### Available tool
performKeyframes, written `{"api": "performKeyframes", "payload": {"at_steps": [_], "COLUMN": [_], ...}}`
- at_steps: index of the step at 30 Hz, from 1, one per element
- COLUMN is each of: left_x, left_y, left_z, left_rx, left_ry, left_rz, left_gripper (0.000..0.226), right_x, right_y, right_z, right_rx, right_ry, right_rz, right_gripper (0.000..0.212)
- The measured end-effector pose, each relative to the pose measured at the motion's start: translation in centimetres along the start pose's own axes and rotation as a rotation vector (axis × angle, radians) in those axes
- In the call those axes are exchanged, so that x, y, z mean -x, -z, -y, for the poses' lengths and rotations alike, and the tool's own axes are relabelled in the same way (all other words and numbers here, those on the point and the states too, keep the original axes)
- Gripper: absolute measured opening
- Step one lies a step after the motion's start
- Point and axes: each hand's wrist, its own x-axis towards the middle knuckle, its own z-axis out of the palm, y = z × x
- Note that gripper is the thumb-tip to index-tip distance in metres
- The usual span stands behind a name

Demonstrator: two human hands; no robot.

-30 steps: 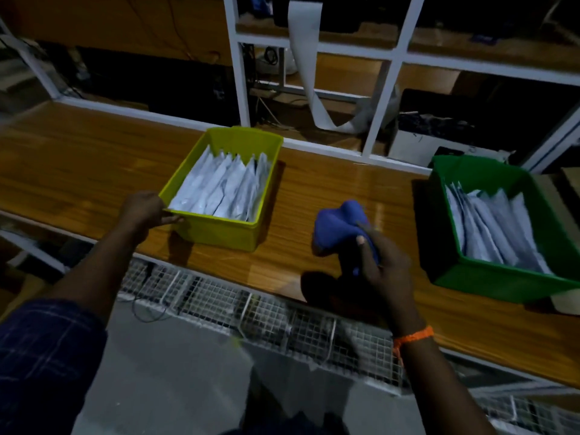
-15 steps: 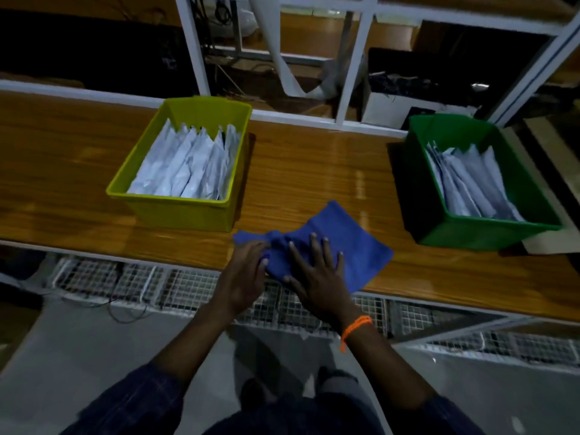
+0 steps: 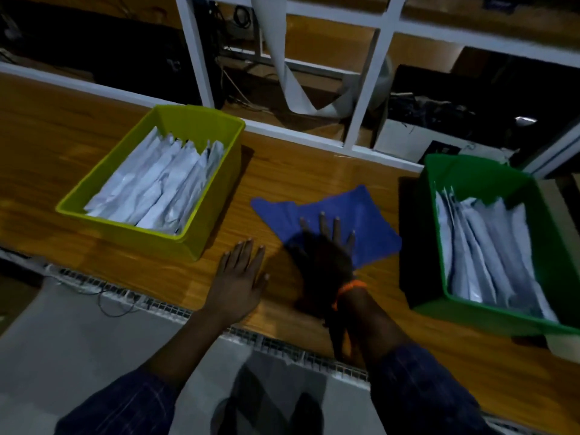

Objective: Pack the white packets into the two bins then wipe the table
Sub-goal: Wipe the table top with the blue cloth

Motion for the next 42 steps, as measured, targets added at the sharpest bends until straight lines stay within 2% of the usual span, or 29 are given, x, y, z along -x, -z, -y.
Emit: {"api": "performKeyframes", "payload": {"at_steps": [4,8,12,16,18,27,32,36,38,40,42], "left_x": [-2.2,-2.7,-4.0,-4.7,-4.6,-4.7,-3.6,-0.3,1.3,2.3,2.7], "left_y": [-0.4,-1.1,-1.6,-1.6,-1.5,-1.4,-2.0,-1.7,-2.0,-1.7,-0.1], "left_z": [-2.7,-2.7,-2.7,-2.9,-2.8,-2.4,-2.2,-3.2,-3.9,-4.7,-6.3], "left_rx": [-0.032,-0.074,-0.095,-0.099,-0.091,-0.037,0.057,0.092,0.218,0.504,0.792], "left_ry": [0.002,-0.006,-0.056,-0.053,-0.055,-0.060,-0.118,-0.109,-0.090,0.017,0.150], "left_rz": [-0.042,-0.083,-0.082,-0.064,-0.062,-0.044,-0.112,-0.127,-0.150,-0.201,-0.209], "left_gripper": [0.069,0.067,0.066,0.068,0.070,0.076,0.067,0.064,0.062,0.053,0.045], "right_x": [-10.3,-15.6,-17.1,-17.0,-16.0,-5.0,3.8,11.4,15.8,20.4,24.9], "right_y": [1.6,1.7,1.8,1.2,1.5,1.5,0.7,0.3,0.2,0.4,0.7], "right_z": [-2.4,-4.9,-5.6,-7.5,-8.0,-6.1,-3.5,-1.3,-0.6,-0.3,-0.6], "right_rx": [-0.041,-0.131,-0.191,-0.304,-0.257,-0.128,-0.067,-0.136,-0.258,-0.382,-0.452], "right_ry": [-0.101,-0.150,-0.196,-0.388,-0.411,-0.322,-0.295,-0.197,-0.163,-0.141,-0.162], "right_rz": [0.123,0.044,-0.015,-0.084,-0.093,-0.080,-0.046,-0.082,-0.164,-0.223,-0.231], "right_gripper": [0.074,0.075,0.080,0.099,0.101,0.092,0.094,0.080,0.068,0.052,0.045]}}
